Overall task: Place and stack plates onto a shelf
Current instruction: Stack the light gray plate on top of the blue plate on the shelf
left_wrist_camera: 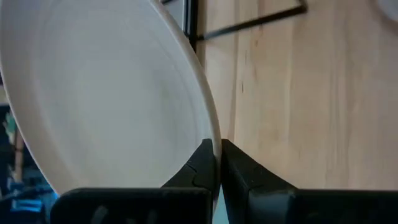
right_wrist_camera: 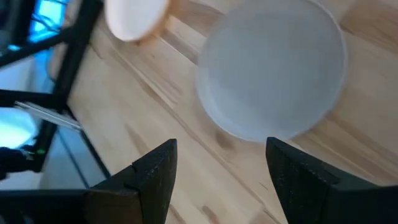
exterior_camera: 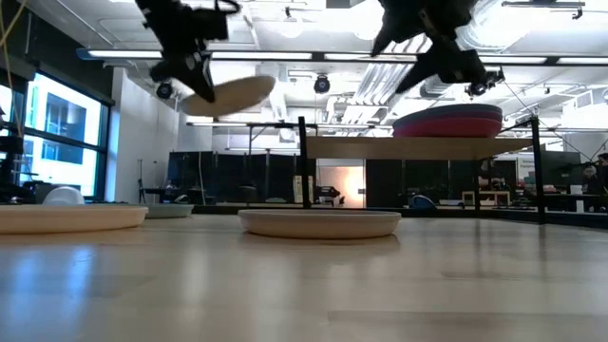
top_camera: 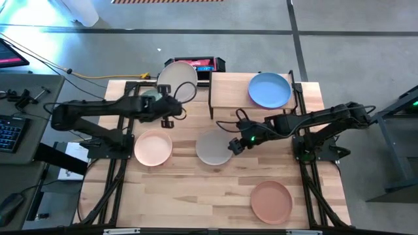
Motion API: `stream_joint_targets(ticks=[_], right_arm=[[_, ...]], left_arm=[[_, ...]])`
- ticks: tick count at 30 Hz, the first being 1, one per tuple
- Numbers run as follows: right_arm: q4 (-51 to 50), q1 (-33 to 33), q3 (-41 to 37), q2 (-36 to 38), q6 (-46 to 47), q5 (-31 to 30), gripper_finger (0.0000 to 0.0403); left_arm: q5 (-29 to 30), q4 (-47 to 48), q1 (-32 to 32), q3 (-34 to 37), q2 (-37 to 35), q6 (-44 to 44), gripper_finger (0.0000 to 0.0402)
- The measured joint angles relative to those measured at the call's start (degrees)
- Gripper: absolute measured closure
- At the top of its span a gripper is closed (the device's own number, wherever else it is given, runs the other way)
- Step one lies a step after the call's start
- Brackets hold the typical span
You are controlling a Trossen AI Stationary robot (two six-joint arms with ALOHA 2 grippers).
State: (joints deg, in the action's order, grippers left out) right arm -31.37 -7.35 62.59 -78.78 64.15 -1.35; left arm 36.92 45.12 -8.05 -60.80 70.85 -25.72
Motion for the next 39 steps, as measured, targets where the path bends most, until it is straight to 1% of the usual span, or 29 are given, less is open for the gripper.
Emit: stream_joint_targets(ticks=[4, 9, 15, 17, 21, 24, 29, 32, 36, 38, 39], right_arm=[[7.31, -0.03, 0.0, 0.0, -2.91, 0.14, 0.0176], [16.97, -0.03, 0.01, 0.0, -6.16, 0.57, 0.0176], [21.31, 1.1, 0.02, 1.19, -6.15, 0.84, 0.0176], [21.67, 1.58, 0.02, 2.13, -6.14, 0.81, 0.0176], [23.07, 2.14, 0.02, 4.91, -6.15, 0.68, 0.0176], [24.17, 2.14, 0.02, 7.23, -6.54, -0.42, 0.0176], [30.81, 2.14, 0.09, 9.88, -10.19, -3.77, 0.0176], [34.9, 2.28, 0.09, 9.89, -12.05, -7.13, 0.0176], [38.56, 4.29, 0.07, 10.03, -15.54, -6.9, 0.0176], [38.54, 5.64, 0.36, 10.34, -18.16, -6.81, 0.0176], [36.98, 6.38, 1.45, 10.36, -19.73, -6.78, 0.0176]], left_arm=[[1.39, 0.38, 4.52, -0.27, -2.11, -0.92, 0.0401], [2.82, 1.14, 10.0, -3.61, -2.27, -2.57, 0.0401], [2.98, 1.75, 15.41, -8.81, -1.21, -7.27, 0.0401], [3.18, 2.82, 16.64, -10.29, -0.8, -8.46, 0.0401], [5.65, 5.97, 18.83, -12.92, 0.36, -10.19, 0.0401], [6.86, 8.05, 20.06, -14.75, 1.41, -11.16, 0.0401], [8.45, 9.28, 21.79, -16.53, 3.21, -13.59, 0.0401], [11.57, 9.14, 22.65, -17.06, 4.77, -16.69, 0.0401], [15.83, 9.77, 23.56, -17.6, 7.19, -19.9, 0.0401], [16.83, 9.96, 23.87, -17.66, 8.42, -20.91, 0.0401], [16.88, 10.72, 23.98, -17.66, 9.08, -20.95, 0.0401]])
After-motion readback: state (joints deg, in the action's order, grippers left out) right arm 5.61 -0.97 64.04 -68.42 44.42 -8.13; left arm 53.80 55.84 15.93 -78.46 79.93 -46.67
